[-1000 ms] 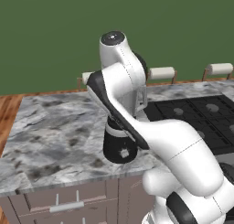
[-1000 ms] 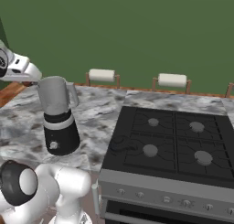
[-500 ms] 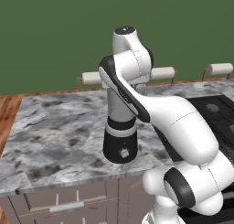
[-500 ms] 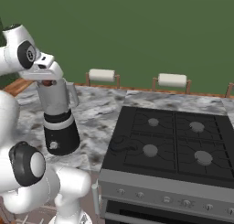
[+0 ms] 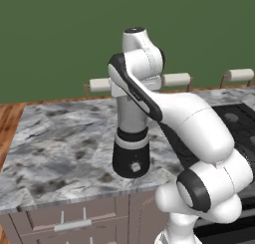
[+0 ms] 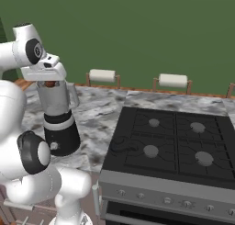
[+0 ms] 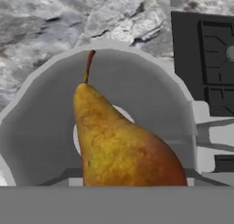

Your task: Open the blender lid, put the pear in the blender, close the lid, and start the blender.

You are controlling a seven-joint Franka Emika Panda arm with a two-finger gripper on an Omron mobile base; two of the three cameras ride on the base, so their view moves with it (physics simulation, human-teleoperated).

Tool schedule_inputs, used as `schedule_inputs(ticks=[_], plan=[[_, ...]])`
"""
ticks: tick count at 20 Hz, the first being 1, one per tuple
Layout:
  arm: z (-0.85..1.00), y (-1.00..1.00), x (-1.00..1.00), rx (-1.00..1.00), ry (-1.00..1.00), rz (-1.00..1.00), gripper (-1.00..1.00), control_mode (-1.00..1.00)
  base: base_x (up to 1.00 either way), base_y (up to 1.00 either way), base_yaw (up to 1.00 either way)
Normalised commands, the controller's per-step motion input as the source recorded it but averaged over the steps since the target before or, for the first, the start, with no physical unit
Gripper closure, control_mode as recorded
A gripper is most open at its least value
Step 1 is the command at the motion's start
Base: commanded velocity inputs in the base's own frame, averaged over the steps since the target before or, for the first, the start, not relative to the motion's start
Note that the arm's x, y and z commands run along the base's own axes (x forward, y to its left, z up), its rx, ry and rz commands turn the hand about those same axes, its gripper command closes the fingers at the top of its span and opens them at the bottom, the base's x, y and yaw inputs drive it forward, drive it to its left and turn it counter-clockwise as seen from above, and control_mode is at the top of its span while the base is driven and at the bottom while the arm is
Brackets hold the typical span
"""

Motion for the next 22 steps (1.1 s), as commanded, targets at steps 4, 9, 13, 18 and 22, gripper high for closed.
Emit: schedule_inputs(ticks=[4, 9, 13, 18, 22], plan=[[-0.66, 0.01, -0.02, 0.0, 0.06, 0.06, -1.0, -1.0, 0.0, 0.0, 0.0], [-0.4, 0.0, 0.0, 0.0, 0.0, 0.03, -1.0, -1.0, 0.0, 0.0, 0.0], [-0.09, 0.0, 0.0, 0.01, 0.0, 0.01, -1.0, -1.0, 0.0, 0.0, 0.0], [0.37, -0.15, -0.02, 0.01, -0.1, 0.01, -1.0, -1.0, 0.0, 0.0, 0.0], [1.0, -0.46, -0.2, 0.0, -0.24, 0.01, -1.0, -1.0, 0.0, 0.0, 0.0]])
